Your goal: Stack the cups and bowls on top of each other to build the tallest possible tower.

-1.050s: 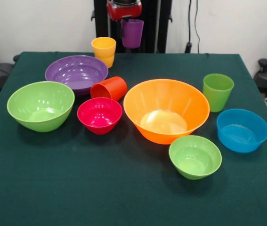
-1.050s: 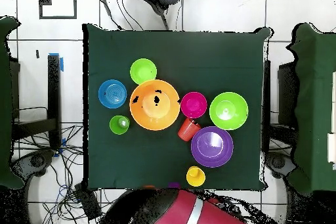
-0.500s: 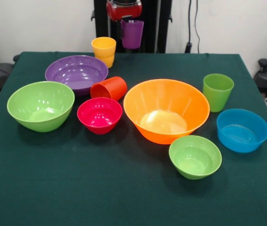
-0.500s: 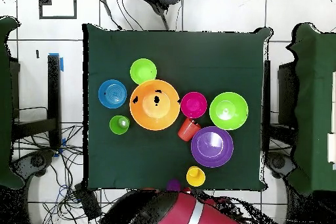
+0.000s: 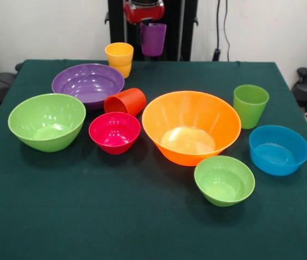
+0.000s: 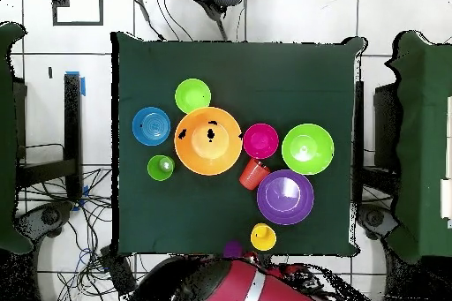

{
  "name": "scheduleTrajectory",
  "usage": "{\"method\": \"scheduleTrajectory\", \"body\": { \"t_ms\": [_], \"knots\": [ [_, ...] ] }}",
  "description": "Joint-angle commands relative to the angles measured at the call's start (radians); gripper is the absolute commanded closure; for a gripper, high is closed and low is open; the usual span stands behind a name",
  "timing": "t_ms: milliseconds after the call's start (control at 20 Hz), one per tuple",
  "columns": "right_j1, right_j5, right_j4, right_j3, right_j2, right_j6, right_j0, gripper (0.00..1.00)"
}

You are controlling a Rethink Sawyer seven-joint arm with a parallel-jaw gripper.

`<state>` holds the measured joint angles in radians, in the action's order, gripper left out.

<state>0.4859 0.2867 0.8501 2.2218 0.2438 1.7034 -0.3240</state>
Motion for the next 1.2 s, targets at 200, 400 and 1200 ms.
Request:
{"method": "scheduleTrajectory", "body": {
  "t_ms": [200,400,1200],
  "knots": [
    [0.019,-0.019,-0.039,-0.125,-0.129,0.115,0.033,1.00],
    [0.033,-0.055,-0.050,-0.132,-0.158,0.116,0.035,1.00],
    [0.051,-0.113,0.009,-0.159,-0.204,0.077,-0.020,1.00]
  ]
}}
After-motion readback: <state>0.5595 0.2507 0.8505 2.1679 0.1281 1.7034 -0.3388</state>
